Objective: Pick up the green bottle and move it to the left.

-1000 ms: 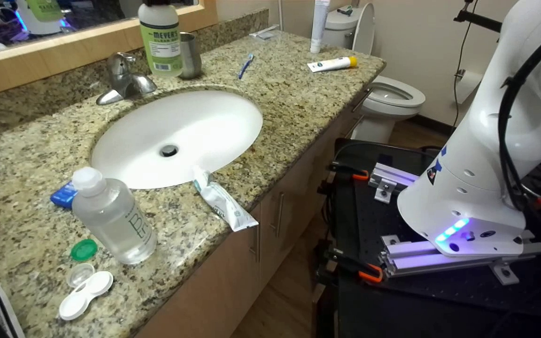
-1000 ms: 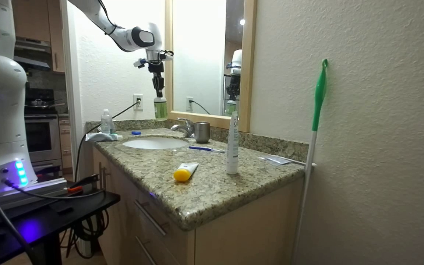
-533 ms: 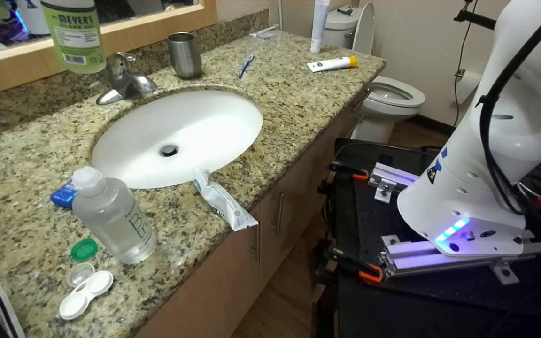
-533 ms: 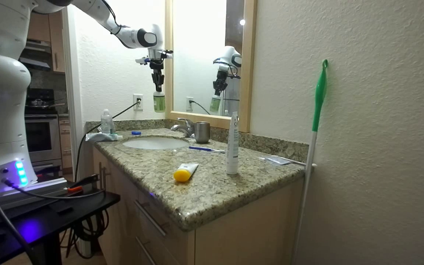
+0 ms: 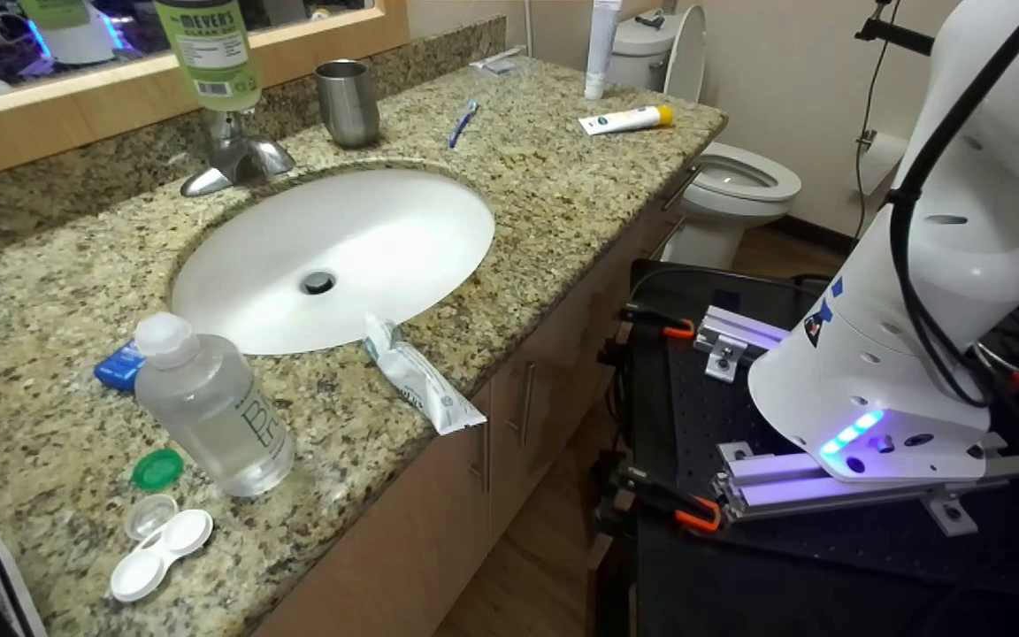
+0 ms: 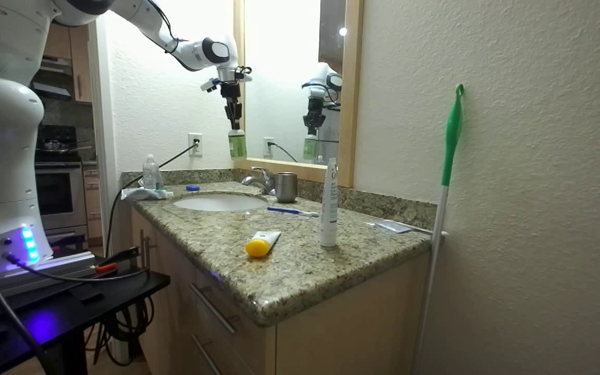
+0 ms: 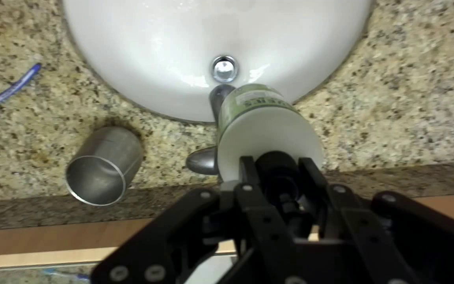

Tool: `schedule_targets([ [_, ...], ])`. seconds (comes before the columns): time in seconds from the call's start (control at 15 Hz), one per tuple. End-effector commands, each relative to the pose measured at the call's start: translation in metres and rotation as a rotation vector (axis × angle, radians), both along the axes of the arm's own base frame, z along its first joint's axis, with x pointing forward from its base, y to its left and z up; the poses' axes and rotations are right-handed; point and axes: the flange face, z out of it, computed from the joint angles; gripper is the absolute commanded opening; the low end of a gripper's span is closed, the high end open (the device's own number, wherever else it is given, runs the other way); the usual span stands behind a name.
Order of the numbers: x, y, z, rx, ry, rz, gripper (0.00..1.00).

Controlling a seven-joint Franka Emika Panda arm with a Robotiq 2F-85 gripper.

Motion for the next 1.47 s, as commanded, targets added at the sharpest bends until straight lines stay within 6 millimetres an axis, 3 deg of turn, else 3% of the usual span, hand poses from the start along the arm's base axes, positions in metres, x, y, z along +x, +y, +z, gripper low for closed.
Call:
schedule_targets([
  [0.0,0.037,-0.03,-0.014,-0.053,0.067,-0.035,0.08],
  [0.27,0.069,-0.032,-0.034,0.023,0.079,0.013,0.08],
  [0.47,0.083,-0.007,-0.029,0.043,0.081,0.059,0.08],
  [0.6,0.09,0.02,-0.028,0.084,0.085,0.1,0.08],
  [0.87,0.109,0.043,-0.056,0.061,0.08,0.126,0.08],
  [0.93,0.1,0.044,-0.051,0.077,0.088,0.116,0.3],
  [1.07,0.105,0.048,-0.064,0.072,0.096,0.122,0.3],
  [1.13,0.106,0.047,-0.066,0.071,0.098,0.121,0.08],
  [1.27,0.114,0.041,-0.072,0.107,0.057,0.129,0.08],
  [1.4,0.124,0.053,-0.08,0.124,0.011,0.172,0.08],
])
